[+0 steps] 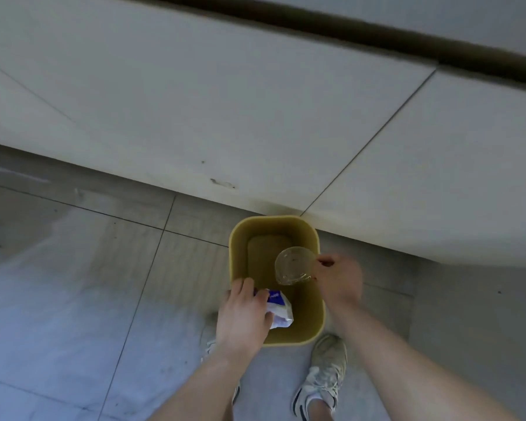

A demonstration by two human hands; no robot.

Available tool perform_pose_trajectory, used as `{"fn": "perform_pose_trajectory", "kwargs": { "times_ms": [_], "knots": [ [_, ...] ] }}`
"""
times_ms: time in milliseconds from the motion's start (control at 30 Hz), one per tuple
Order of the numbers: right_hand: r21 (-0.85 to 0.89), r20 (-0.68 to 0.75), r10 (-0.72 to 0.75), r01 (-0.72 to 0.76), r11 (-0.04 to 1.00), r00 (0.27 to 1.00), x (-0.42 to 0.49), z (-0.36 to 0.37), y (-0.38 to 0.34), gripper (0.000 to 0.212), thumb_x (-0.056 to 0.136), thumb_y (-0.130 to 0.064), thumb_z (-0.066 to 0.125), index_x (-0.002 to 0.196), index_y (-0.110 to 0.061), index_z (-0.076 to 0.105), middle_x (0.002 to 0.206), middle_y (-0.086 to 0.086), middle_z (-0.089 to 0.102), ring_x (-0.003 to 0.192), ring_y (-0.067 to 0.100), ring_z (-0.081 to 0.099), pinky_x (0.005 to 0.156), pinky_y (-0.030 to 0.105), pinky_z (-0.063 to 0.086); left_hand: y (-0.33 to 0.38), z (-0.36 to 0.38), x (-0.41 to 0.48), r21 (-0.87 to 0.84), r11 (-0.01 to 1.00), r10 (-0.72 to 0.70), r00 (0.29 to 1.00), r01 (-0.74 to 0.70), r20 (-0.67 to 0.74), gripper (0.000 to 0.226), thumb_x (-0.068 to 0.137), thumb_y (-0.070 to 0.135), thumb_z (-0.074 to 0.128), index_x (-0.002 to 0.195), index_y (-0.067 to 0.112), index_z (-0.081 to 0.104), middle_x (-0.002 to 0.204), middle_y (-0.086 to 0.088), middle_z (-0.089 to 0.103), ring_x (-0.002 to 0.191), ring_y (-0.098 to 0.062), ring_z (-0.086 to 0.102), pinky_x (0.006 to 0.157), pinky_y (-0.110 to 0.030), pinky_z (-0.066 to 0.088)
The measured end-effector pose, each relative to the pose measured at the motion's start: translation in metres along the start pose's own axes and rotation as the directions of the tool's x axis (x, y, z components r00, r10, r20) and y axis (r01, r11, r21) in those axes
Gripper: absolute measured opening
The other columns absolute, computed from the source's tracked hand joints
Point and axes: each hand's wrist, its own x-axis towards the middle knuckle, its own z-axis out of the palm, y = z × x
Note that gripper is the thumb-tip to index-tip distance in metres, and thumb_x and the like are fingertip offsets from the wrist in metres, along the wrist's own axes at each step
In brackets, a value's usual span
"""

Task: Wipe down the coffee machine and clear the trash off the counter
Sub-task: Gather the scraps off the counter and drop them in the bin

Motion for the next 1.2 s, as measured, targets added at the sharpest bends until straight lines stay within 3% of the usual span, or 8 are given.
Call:
{"fn": "perform_pose_trajectory", "kwargs": {
  "times_ms": [133,233,400,600,767,967,1200],
  "knots": [
    [-0.093,-0.021,-0.040,0.038,0.995,0.999,0.012,0.014,0.000,0.014,0.095,-0.026,0.060,0.093,-0.024,0.073,0.085,-0.004,0.070,0.075,0.011,0.064,0.070,0.030,0.058,-0.004,0.014,0.006,0.025,0.999,0.035,0.999,-0.035,0.009,0.039,0.083,0.045,0.066,0.119,0.031,0.059,0.121,0.005,0.053,0.118,-0.018,0.046,0.096,-0.032,0.045],
    [-0.125,0.002,-0.055,0.055,0.991,0.998,0.015,0.019,0.001,0.015,0.097,-0.026,0.057,0.091,-0.024,0.071,0.085,-0.003,0.069,0.075,0.013,0.065,0.072,0.033,0.059,-0.005,0.016,0.010,0.050,0.997,0.061,0.998,-0.061,0.008,0.039,0.080,0.043,0.070,0.116,0.030,0.061,0.126,0.002,0.054,0.125,-0.022,0.046,0.105,-0.040,0.042],
    [-0.139,0.041,-0.084,0.089,0.986,0.996,0.016,0.019,0.004,0.014,0.096,-0.025,0.057,0.093,-0.025,0.070,0.087,-0.005,0.069,0.076,0.012,0.063,0.066,0.027,0.055,-0.008,0.007,0.012,0.036,0.998,0.047,0.999,-0.046,-0.020,0.033,0.081,0.035,0.069,0.112,0.027,0.064,0.120,-0.001,0.057,0.121,-0.025,0.049,0.102,-0.039,0.044],
    [-0.142,0.108,-0.171,0.185,0.972,0.979,0.009,0.015,0.001,0.022,0.095,-0.023,0.059,0.116,-0.026,0.065,0.107,-0.008,0.066,0.098,0.013,0.062,0.085,0.029,0.054,-0.008,-0.010,0.017,0.057,0.997,0.045,0.998,-0.042,-0.049,0.036,0.082,0.036,0.067,0.116,0.025,0.062,0.118,-0.001,0.057,0.118,-0.026,0.049,0.102,-0.041,0.043],
    [-0.230,0.165,-0.271,0.304,0.924,0.948,-0.005,0.009,-0.006,0.027,0.095,-0.023,0.058,0.122,-0.026,0.062,0.109,-0.008,0.065,0.098,0.012,0.062,0.085,0.029,0.055,-0.006,-0.033,0.013,0.071,0.997,0.031,0.997,-0.026,-0.074,0.033,0.083,0.038,0.064,0.114,0.027,0.062,0.115,0.000,0.058,0.114,-0.023,0.052,0.099,-0.039,0.043],
    [-0.347,0.210,-0.311,0.368,0.863,0.927,-0.031,-0.015,-0.025,0.032,0.093,-0.029,0.057,0.124,-0.034,0.057,0.120,-0.008,0.061,0.101,0.015,0.063,0.081,0.028,0.053,0.003,-0.077,-0.001,0.099,0.994,0.050,0.995,-0.041,-0.091,0.031,0.077,0.035,0.068,0.106,0.024,0.065,0.109,-0.002,0.062,0.106,-0.025,0.057,0.087,-0.040,0.048],
    [-0.442,0.236,-0.423,0.484,0.755,0.875,-0.084,-0.080,-0.060,0.035,0.091,-0.038,0.055,0.126,-0.037,0.052,0.123,-0.010,0.057,0.094,0.014,0.061,0.065,0.023,0.051,0.026,-0.157,-0.039,0.107,0.993,0.056,0.989,-0.042,-0.137,0.038,0.082,0.042,0.064,0.118,0.031,0.059,0.122,0.003,0.060,0.114,-0.019,0.055,0.095,-0.039,0.048]
  ]
}}
